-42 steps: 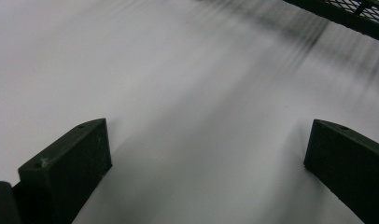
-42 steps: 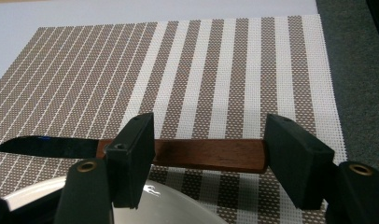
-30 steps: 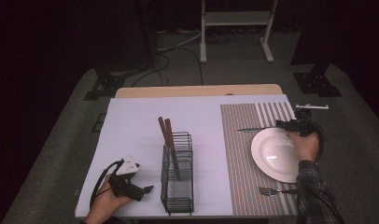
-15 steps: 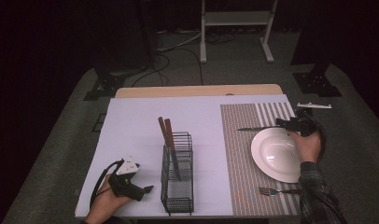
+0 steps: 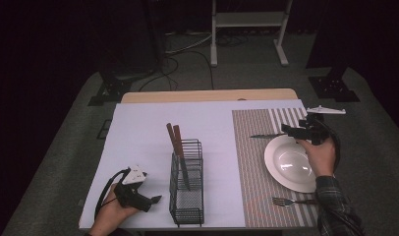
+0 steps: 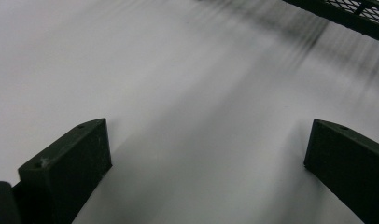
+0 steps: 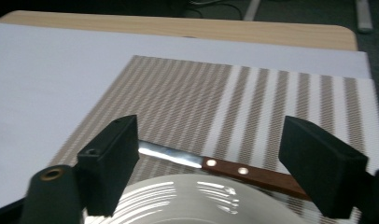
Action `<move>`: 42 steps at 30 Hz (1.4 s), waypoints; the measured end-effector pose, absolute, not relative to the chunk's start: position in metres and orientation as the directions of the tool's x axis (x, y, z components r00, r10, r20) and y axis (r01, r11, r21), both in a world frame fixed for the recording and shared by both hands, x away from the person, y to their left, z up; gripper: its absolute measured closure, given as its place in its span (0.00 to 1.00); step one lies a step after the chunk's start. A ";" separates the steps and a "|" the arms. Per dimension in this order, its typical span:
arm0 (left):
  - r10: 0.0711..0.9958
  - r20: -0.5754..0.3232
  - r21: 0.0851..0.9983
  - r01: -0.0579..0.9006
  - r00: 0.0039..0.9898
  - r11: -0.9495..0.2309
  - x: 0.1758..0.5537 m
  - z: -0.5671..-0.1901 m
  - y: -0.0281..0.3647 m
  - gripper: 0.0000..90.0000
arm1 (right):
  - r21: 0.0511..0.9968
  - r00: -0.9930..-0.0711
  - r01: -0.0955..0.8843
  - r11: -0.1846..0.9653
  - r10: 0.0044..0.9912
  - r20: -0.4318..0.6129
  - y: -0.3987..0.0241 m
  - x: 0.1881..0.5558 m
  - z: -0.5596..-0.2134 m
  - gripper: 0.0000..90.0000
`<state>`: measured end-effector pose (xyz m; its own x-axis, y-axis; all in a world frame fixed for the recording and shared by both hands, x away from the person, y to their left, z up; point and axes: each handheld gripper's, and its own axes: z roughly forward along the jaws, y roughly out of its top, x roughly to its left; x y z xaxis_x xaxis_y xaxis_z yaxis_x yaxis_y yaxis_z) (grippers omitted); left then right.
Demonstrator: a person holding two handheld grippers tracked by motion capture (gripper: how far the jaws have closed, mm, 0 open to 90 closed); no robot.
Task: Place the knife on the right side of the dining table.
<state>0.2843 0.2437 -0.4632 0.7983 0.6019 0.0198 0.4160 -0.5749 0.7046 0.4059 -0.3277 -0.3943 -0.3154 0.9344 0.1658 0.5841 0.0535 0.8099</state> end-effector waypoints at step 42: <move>0.603 0.020 0.706 0.415 0.798 -0.573 0.284 -0.463 0.244 0.00 | 0.739 -0.810 0.430 0.519 0.582 0.062 -0.154 0.291 -0.434 0.01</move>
<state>0.2843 0.2436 -0.4632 0.7978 0.6025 0.0203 0.4150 -0.5733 0.7064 0.2913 -0.1536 -0.4341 -0.8104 0.5825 0.0624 0.4300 0.5191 0.7387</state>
